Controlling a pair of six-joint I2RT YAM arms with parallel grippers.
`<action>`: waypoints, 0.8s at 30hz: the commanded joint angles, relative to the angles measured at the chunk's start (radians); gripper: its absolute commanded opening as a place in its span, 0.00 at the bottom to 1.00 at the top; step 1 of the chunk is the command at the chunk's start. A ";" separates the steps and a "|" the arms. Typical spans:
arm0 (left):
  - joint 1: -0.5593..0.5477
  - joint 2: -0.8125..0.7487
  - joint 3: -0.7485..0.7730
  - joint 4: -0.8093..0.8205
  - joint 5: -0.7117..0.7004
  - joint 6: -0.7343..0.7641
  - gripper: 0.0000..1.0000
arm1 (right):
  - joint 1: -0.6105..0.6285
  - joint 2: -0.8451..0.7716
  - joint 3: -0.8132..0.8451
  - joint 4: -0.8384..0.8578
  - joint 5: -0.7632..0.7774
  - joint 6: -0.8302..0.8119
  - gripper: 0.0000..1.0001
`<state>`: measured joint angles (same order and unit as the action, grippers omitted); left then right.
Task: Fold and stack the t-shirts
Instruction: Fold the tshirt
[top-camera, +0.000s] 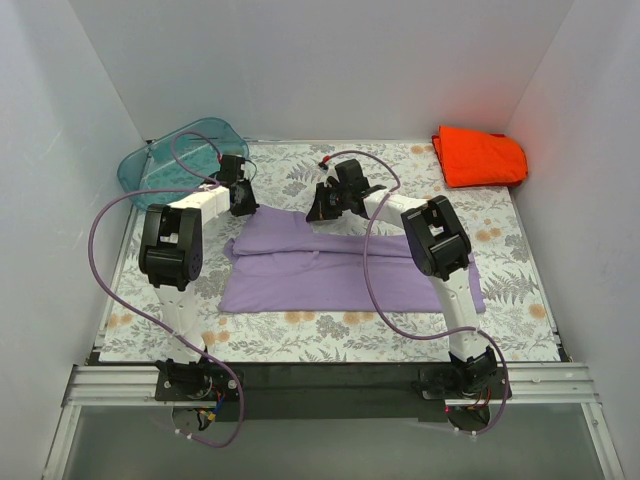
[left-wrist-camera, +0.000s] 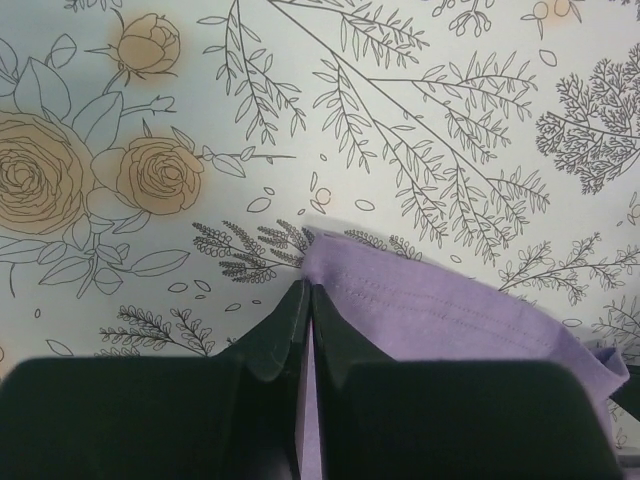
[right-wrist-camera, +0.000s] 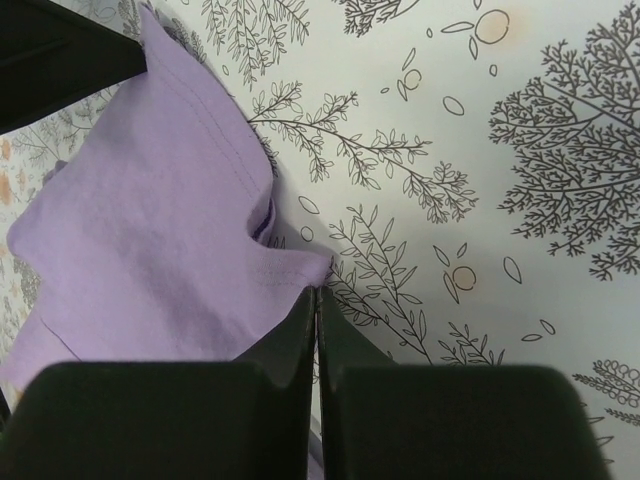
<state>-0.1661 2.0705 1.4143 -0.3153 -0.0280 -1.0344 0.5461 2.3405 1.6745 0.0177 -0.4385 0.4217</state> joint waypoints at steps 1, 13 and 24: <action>-0.009 0.011 -0.032 -0.062 0.027 0.007 0.00 | 0.015 0.039 0.011 -0.067 0.017 -0.021 0.01; -0.009 -0.194 -0.074 -0.094 0.022 -0.012 0.00 | 0.029 -0.116 -0.027 -0.067 -0.009 -0.047 0.01; -0.010 -0.496 -0.271 -0.169 0.086 -0.084 0.00 | 0.075 -0.322 -0.226 -0.065 -0.016 -0.089 0.01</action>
<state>-0.1726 1.6752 1.1854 -0.4431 0.0349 -1.0916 0.6041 2.0918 1.4876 -0.0544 -0.4416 0.3603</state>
